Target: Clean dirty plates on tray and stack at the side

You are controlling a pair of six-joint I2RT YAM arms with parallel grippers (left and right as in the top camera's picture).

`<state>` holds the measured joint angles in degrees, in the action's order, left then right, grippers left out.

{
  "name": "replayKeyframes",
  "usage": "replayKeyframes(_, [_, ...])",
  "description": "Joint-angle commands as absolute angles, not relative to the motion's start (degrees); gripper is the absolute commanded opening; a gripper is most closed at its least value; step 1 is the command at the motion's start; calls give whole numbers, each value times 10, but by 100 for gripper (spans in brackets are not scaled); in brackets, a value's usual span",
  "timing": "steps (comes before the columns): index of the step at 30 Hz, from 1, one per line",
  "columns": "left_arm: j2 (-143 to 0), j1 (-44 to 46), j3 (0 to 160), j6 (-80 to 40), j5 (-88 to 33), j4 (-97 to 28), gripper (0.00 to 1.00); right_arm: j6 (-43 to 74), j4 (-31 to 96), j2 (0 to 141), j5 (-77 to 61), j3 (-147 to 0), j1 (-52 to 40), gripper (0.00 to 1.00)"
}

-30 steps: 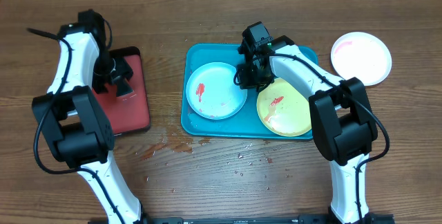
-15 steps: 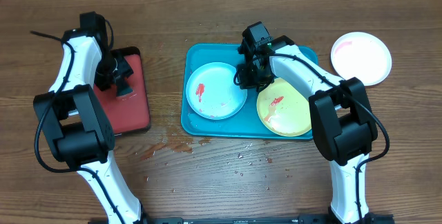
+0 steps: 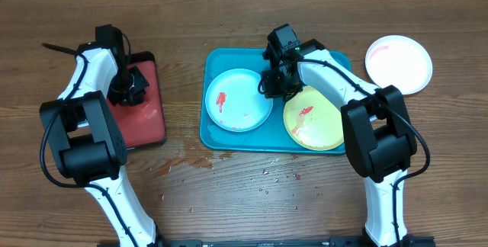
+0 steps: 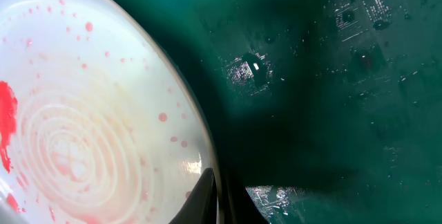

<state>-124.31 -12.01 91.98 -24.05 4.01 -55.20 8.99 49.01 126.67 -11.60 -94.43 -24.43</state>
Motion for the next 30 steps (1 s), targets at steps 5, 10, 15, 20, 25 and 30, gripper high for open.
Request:
replayKeyframes(5, [-1250,-120,1026,-242,62,-645,4,85,496,1273,-101,-938,-252,4])
replayKeyframes(10, [-1245,-120,1105,-243,44,-719,4,85,496,1273,-101,-938,-252,4])
replayKeyframes(15, [-1241,-120,1126,-242,23,-743,4,85,492,1273,-101,-938,-252,4])
replayKeyframes(20, [-1244,-120,1025,-242,44,-684,4,85,483,1273,-101,-938,-252,4])
replayKeyframes(25, [-1242,-116,1003,-217,38,-684,4,85,491,1273,-101,-938,-252,4])
replayKeyframes(30, [-1213,-115,1054,-196,8,-722,4,104,494,1273,-101,-938,-252,4])
